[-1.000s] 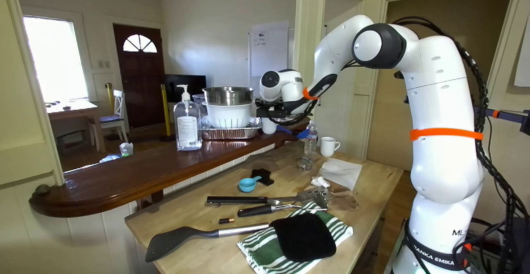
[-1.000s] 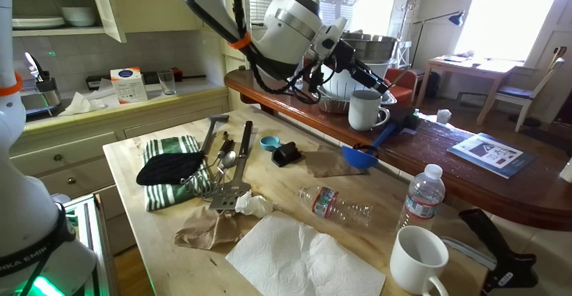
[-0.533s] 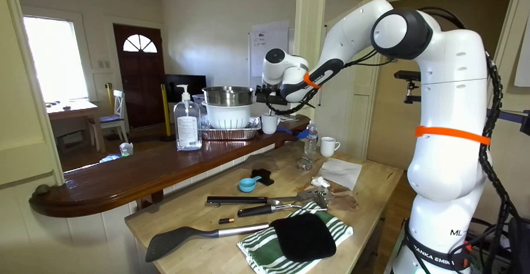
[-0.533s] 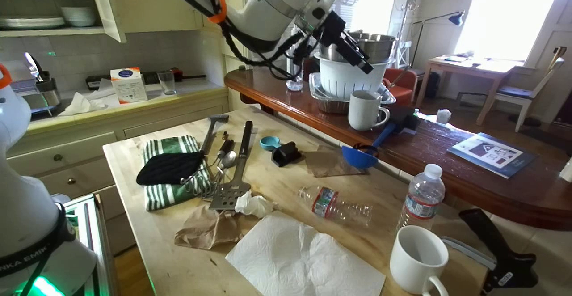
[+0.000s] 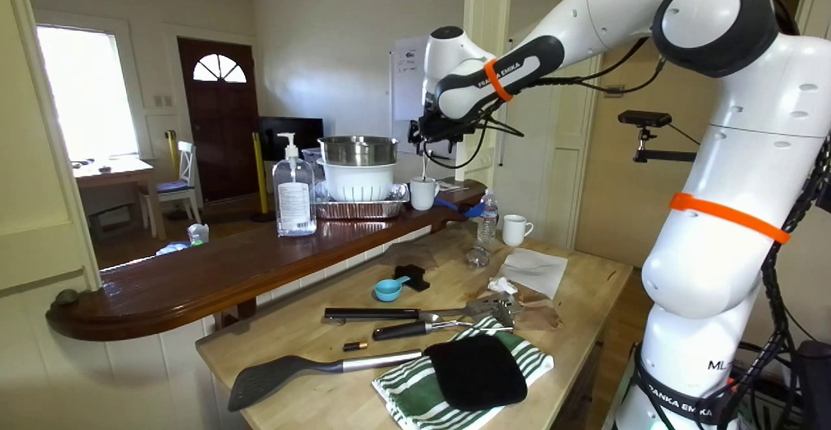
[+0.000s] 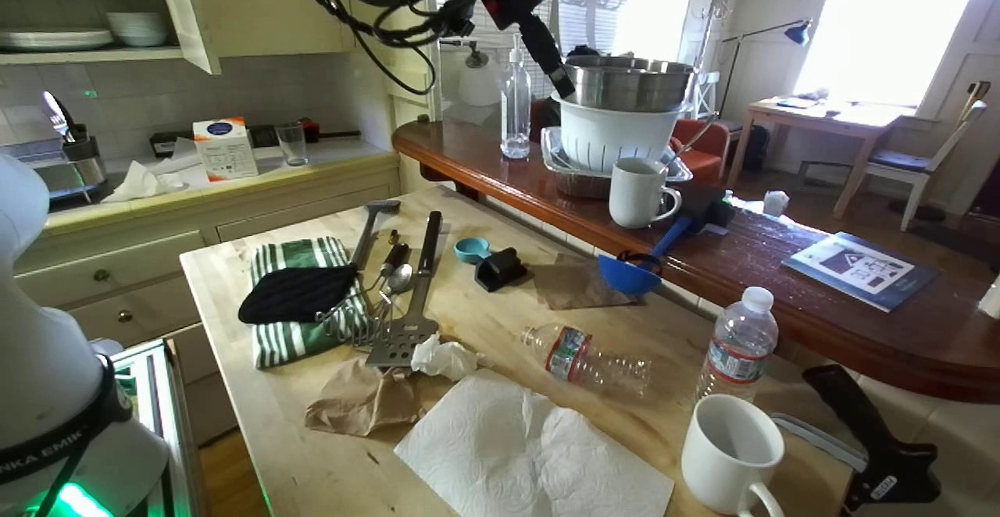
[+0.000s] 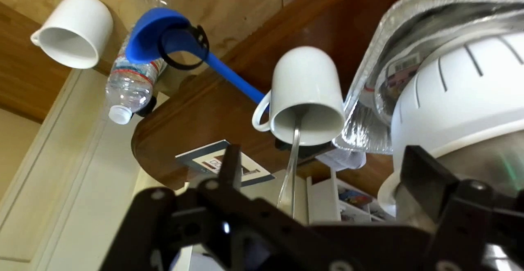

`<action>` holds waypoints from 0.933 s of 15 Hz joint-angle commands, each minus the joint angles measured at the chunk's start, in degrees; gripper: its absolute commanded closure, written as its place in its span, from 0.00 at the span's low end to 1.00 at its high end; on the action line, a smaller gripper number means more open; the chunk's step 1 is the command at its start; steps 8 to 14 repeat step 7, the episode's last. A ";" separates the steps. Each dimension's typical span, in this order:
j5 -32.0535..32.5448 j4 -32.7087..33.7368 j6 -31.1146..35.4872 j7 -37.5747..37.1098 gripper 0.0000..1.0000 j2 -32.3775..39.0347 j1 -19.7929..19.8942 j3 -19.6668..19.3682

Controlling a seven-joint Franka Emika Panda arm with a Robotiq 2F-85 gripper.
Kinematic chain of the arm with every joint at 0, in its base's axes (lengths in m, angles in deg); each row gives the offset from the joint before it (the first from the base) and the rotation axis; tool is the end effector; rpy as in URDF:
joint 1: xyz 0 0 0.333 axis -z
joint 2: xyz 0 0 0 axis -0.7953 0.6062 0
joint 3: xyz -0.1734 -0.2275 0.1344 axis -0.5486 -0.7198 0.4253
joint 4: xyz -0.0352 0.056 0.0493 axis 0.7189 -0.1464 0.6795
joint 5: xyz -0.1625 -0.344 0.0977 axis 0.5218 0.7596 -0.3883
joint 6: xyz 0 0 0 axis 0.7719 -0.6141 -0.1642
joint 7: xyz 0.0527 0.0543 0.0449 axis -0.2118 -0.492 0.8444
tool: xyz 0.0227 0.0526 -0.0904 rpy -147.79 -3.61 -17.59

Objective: Put the fork in the cup

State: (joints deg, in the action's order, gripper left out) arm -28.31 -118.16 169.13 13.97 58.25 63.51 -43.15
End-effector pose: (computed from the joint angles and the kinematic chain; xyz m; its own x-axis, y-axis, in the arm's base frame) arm 0.5595 -0.0583 0.5583 0.6199 -0.5236 0.5844 -0.6625 -0.7484 0.0322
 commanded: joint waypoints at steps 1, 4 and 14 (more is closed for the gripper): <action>-10.58 0.47 -11.75 15.50 0.00 -6.72 -6.54 -5.87; -8.59 0.95 -10.45 13.06 0.00 -6.32 -4.77 -4.09; -9.15 0.72 -10.75 14.38 0.00 -6.91 -5.04 -4.61</action>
